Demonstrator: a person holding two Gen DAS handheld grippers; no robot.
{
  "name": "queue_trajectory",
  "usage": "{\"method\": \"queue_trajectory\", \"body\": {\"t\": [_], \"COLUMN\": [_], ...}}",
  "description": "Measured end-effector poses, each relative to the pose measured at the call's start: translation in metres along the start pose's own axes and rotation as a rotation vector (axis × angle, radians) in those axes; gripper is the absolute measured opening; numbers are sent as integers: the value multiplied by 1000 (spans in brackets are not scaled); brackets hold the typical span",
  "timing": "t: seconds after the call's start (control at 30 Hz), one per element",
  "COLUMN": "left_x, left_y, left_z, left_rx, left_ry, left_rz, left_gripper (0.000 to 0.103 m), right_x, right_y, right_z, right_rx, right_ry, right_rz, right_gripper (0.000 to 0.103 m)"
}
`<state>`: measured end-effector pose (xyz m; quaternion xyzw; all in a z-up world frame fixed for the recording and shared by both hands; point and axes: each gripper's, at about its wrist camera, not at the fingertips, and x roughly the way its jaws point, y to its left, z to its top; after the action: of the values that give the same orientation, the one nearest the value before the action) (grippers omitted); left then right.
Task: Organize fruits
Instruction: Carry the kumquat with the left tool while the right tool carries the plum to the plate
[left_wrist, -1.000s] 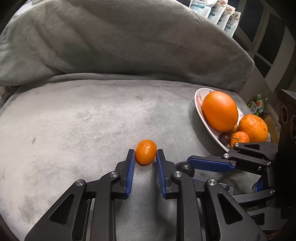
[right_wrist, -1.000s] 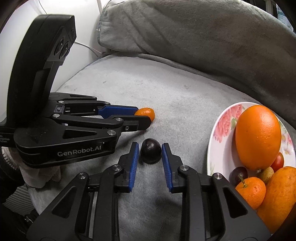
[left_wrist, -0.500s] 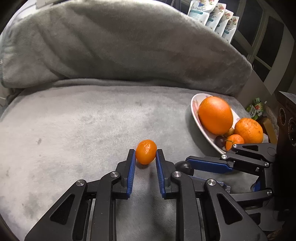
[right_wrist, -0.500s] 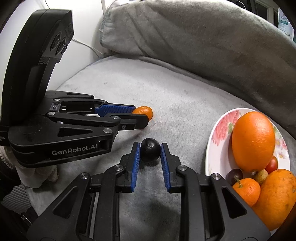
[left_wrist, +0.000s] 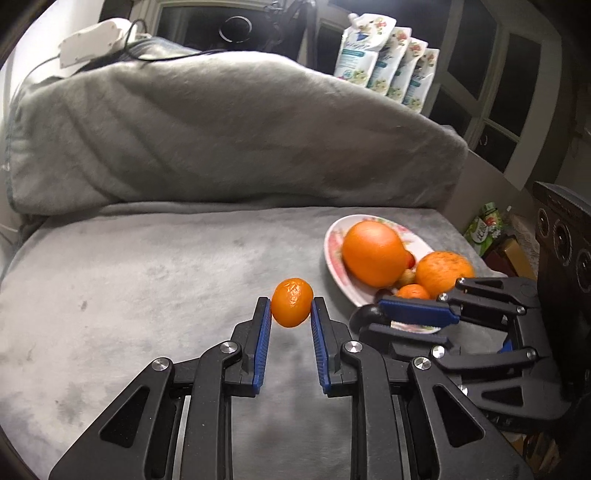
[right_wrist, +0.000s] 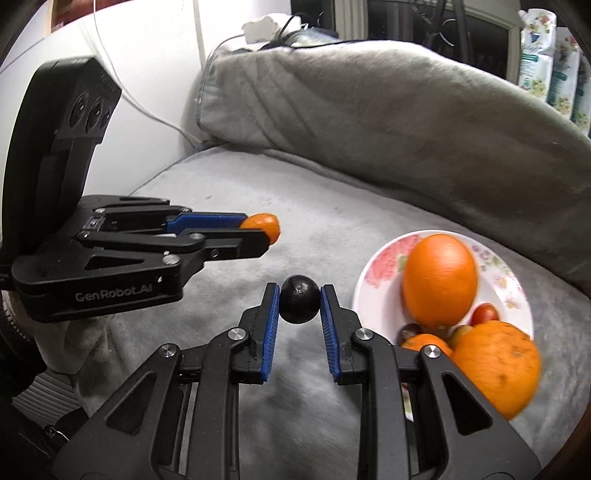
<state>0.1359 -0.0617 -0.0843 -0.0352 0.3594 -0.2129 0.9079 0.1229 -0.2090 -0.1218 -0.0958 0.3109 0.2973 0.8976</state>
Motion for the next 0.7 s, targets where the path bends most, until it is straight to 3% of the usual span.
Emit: {"method": "queue_trajectory", "body": {"t": [0.7], "left_x": [0], "left_y": [-46], "left_z": [5], "left_rx": [53], "left_ry": [-16], "left_rz": [-50], "left_gripper": [20], "right_x": [-50], "right_y": [-39], "right_z": [-4], "right_rx": [58], "right_ry": [-80], "right_rz": [-59], "right_gripper": [24]}}
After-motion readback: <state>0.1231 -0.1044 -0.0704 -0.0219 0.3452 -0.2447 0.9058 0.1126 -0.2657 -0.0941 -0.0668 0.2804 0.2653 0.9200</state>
